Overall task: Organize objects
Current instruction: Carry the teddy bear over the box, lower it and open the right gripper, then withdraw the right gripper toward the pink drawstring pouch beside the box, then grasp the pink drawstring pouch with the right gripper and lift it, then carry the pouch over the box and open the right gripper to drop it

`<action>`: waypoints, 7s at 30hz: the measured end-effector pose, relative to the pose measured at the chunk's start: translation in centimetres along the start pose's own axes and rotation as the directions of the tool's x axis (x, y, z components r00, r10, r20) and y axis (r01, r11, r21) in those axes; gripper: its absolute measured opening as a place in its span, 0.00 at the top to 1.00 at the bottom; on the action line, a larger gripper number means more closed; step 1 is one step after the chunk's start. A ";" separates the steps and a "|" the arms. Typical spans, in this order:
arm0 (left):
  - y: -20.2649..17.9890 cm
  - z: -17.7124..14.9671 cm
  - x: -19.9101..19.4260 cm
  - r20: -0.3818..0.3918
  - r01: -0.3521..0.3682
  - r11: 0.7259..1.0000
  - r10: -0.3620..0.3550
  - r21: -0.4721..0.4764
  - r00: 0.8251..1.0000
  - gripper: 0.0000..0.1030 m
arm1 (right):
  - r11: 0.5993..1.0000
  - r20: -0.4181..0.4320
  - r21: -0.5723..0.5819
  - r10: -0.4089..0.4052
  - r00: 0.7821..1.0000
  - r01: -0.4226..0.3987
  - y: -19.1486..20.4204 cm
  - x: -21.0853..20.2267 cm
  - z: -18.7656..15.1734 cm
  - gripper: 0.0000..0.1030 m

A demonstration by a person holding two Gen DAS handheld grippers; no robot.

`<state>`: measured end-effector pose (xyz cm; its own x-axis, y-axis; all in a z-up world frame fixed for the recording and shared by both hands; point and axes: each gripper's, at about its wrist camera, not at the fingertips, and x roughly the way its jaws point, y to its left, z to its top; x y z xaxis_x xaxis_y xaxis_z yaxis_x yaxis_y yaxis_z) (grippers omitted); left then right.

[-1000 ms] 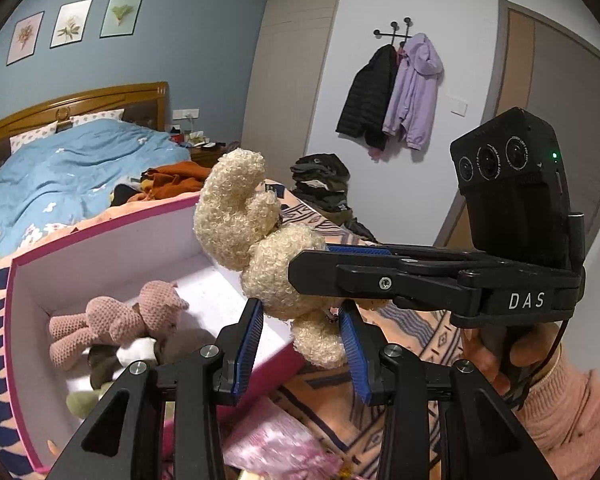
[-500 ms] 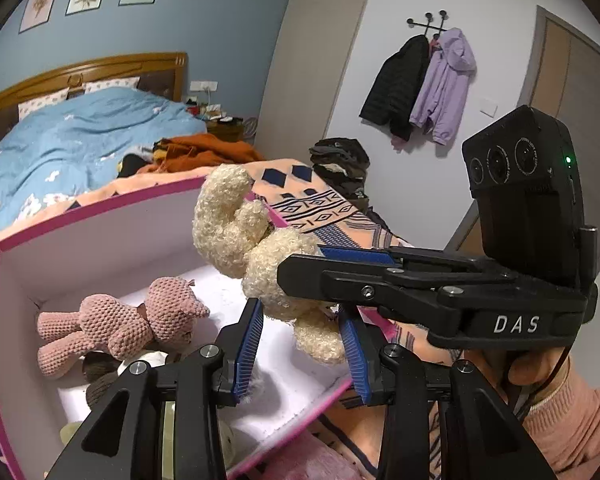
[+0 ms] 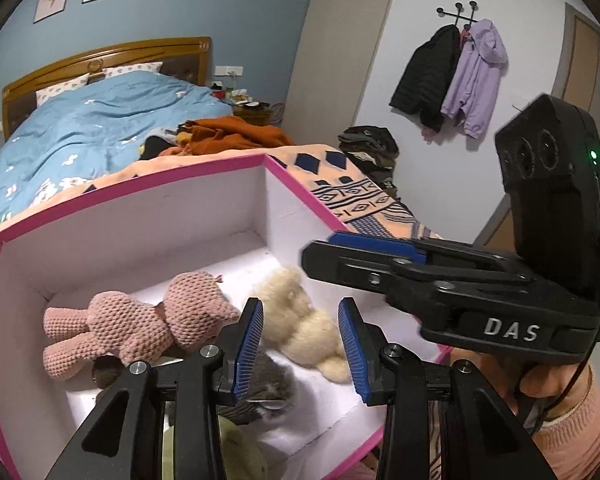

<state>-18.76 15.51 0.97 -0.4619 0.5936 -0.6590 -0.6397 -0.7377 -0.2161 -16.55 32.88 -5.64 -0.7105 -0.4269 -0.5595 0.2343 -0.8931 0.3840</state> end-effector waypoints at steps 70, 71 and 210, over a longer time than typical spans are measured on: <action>-4.2 -14.6 -7.6 0.118 -0.144 0.981 0.129 0.131 0.985 0.13 | 0.973 -0.182 -0.010 0.223 0.958 -0.229 2.8 -6.2 -14.6 0.66; -4.3 -14.7 -7.5 0.114 -0.141 0.981 0.126 0.135 0.985 0.15 | 0.972 -0.178 -0.003 0.230 0.957 -0.235 2.7 -6.4 -14.5 0.66; 2.8 2.1 0.6 -0.016 -0.018 0.988 0.016 -0.150 1.000 0.68 | 0.992 -0.035 0.002 0.126 0.991 -0.126 2.2 0.1 4.4 0.56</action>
<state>-22.14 14.47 1.41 -0.4620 0.5763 -0.6741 -0.5316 -0.7884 -0.3097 -19.01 31.51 -1.64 -0.6514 -0.5411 -0.5319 0.3212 -0.8318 0.4528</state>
